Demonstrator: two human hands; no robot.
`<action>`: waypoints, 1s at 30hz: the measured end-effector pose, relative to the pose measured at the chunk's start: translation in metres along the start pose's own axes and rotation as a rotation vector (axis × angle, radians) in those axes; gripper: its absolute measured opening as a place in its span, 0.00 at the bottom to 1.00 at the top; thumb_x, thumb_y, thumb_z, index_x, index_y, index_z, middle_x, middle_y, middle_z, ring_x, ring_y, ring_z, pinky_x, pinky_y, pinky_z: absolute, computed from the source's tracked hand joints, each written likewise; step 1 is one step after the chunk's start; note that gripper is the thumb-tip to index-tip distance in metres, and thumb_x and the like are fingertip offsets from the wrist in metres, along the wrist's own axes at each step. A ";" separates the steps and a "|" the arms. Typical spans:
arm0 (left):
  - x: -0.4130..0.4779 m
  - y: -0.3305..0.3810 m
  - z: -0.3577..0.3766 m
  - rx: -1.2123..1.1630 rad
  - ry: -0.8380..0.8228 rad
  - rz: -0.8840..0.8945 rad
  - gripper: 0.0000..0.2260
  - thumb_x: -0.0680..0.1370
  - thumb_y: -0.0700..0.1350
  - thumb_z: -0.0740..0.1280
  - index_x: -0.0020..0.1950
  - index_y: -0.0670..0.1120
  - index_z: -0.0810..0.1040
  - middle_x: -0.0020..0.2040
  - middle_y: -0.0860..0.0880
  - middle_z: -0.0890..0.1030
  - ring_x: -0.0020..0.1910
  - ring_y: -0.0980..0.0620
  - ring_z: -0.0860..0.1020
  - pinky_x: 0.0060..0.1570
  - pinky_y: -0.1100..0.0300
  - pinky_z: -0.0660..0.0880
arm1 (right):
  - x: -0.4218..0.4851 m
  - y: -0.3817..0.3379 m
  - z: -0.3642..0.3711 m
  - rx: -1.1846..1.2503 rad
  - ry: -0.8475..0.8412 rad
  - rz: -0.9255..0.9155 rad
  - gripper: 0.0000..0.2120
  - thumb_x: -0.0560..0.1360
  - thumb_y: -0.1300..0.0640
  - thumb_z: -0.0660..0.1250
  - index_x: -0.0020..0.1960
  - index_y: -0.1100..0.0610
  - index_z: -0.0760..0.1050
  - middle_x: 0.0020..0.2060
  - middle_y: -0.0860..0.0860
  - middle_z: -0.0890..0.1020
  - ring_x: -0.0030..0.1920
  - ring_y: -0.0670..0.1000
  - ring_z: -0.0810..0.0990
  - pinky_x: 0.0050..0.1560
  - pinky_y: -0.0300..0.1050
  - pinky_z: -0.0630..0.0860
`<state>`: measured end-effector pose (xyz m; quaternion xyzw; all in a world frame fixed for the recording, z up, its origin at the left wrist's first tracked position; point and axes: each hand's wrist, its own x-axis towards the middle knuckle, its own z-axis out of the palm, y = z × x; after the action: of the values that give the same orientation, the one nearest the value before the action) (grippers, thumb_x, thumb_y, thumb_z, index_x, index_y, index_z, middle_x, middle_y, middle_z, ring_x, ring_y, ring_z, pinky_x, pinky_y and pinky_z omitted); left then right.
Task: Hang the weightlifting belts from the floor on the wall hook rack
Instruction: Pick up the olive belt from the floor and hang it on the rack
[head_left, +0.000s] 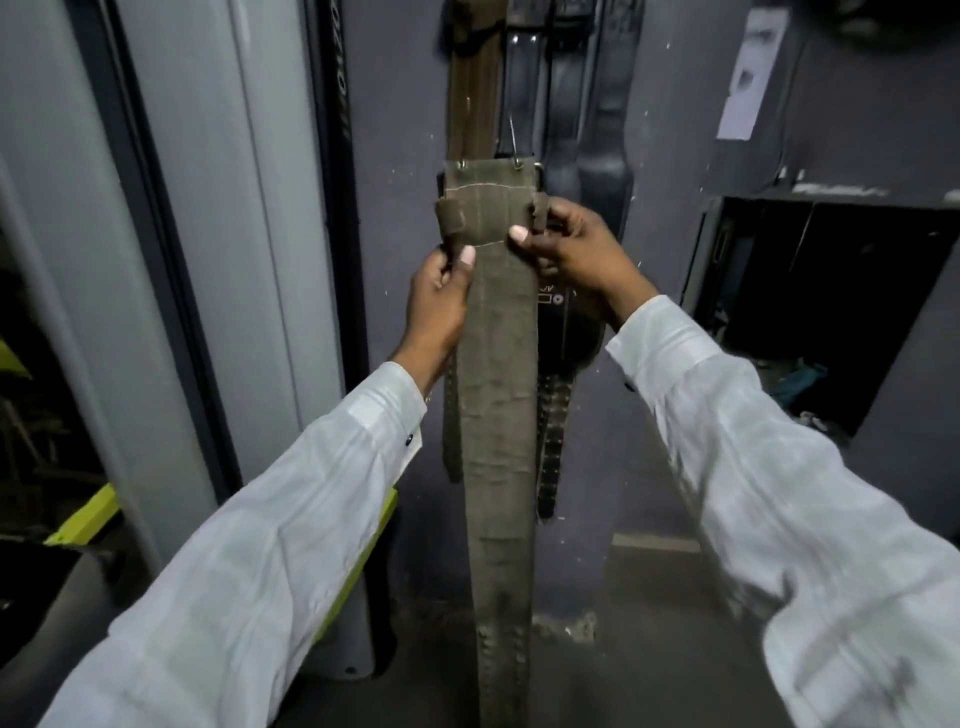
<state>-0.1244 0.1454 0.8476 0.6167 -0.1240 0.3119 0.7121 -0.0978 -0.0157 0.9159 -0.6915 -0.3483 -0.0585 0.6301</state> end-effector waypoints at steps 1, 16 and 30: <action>0.011 0.008 0.006 -0.039 0.037 0.018 0.14 0.82 0.48 0.64 0.61 0.39 0.78 0.57 0.40 0.84 0.54 0.46 0.82 0.60 0.43 0.78 | 0.006 -0.011 -0.001 -0.011 0.052 -0.025 0.11 0.76 0.63 0.70 0.58 0.59 0.76 0.39 0.49 0.80 0.31 0.41 0.76 0.29 0.35 0.73; 0.080 0.064 0.037 0.041 0.242 0.193 0.11 0.76 0.56 0.67 0.38 0.51 0.79 0.37 0.53 0.82 0.38 0.53 0.78 0.48 0.48 0.80 | 0.024 -0.020 0.008 -0.574 0.316 -0.103 0.14 0.79 0.44 0.63 0.44 0.54 0.76 0.47 0.54 0.85 0.52 0.57 0.82 0.48 0.45 0.73; 0.110 0.092 0.048 -0.176 0.333 0.103 0.12 0.73 0.55 0.69 0.33 0.51 0.80 0.38 0.49 0.81 0.40 0.50 0.76 0.49 0.49 0.79 | 0.003 -0.008 -0.002 -0.591 0.212 0.009 0.22 0.77 0.35 0.56 0.46 0.54 0.72 0.47 0.51 0.83 0.53 0.59 0.81 0.55 0.55 0.77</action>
<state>-0.0842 0.1351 0.9925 0.4847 -0.0627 0.4334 0.7571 -0.0993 -0.0165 0.9249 -0.8363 -0.2454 -0.2260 0.4351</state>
